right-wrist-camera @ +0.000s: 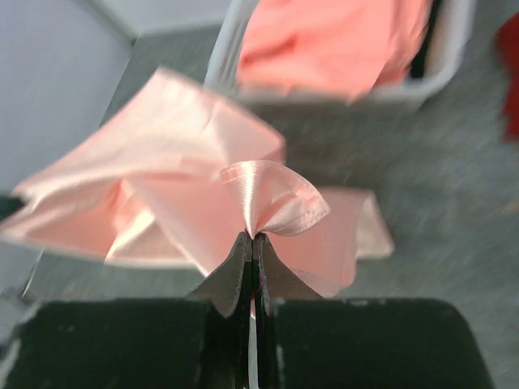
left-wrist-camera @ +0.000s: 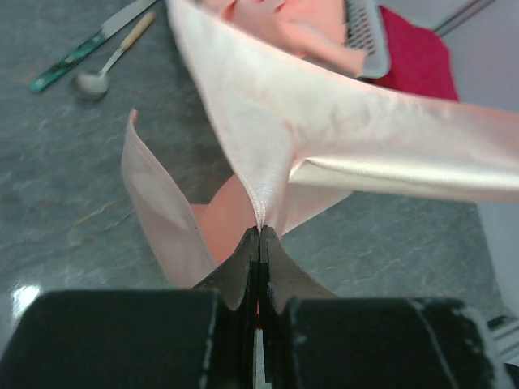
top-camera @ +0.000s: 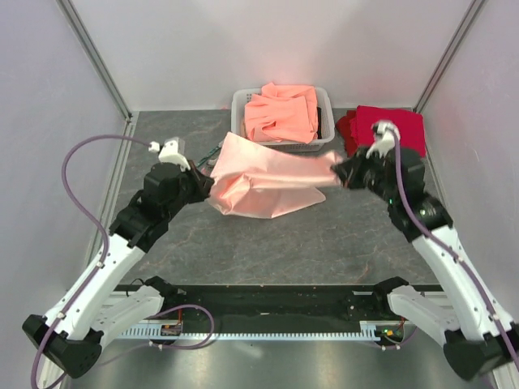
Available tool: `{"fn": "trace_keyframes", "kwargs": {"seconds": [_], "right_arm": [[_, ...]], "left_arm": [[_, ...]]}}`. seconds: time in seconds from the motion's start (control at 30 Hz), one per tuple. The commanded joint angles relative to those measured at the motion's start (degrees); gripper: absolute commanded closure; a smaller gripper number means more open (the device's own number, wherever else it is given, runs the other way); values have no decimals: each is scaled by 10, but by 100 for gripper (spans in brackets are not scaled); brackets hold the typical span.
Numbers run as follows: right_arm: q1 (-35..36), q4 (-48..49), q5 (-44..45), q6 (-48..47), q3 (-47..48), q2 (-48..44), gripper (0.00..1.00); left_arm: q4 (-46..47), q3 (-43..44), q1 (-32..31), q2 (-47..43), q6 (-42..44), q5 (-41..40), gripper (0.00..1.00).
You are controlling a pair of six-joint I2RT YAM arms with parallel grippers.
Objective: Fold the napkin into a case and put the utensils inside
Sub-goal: Place the crumpled napkin at the center of the board, then pick up the crumpled napkin from the center of the board.
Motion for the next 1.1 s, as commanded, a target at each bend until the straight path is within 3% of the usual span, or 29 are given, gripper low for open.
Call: {"fn": "trace_keyframes", "kwargs": {"seconds": [0.0,0.1,0.13,0.17,0.23,0.33,0.37,0.4,0.57,0.73,0.8,1.0,1.07], "right_arm": [[11,-45,-204,85,-206,-89,100],[14,-43,-271,148,-350,-169,98],[15,-38,-281,177,-394,-196,94],[15,-43,-278,184,-403,-217,75],[15,-72,-258,155,-377,-228,69],[15,-91,-189,86,-297,-150,33],[15,-92,-129,64,-274,-91,19],[14,-89,-106,46,-231,-60,14],[14,-57,-42,-18,-120,132,7],[15,-26,-65,-8,-113,193,12],[15,-23,-62,-2,-137,192,13],[15,-47,-29,-8,-187,143,13],[14,-54,-20,-2,-197,130,13]], "left_arm": [[-83,-95,3,-66,-73,-103,98],[-140,-142,5,-103,-101,-127,82],[-157,-143,6,-121,-110,-135,56],[-165,-142,6,-130,-119,-140,45],[-169,-131,7,-139,-120,-139,30],[-137,-101,7,-104,-101,-137,29],[-125,-94,8,-87,-84,-132,29],[-110,-88,8,-62,-71,-101,29],[-42,-14,9,163,28,38,32],[-45,108,7,356,56,107,39],[-57,141,-4,429,60,67,38],[-71,228,-18,533,53,-32,36],[-86,250,-16,552,16,-64,35]]}}
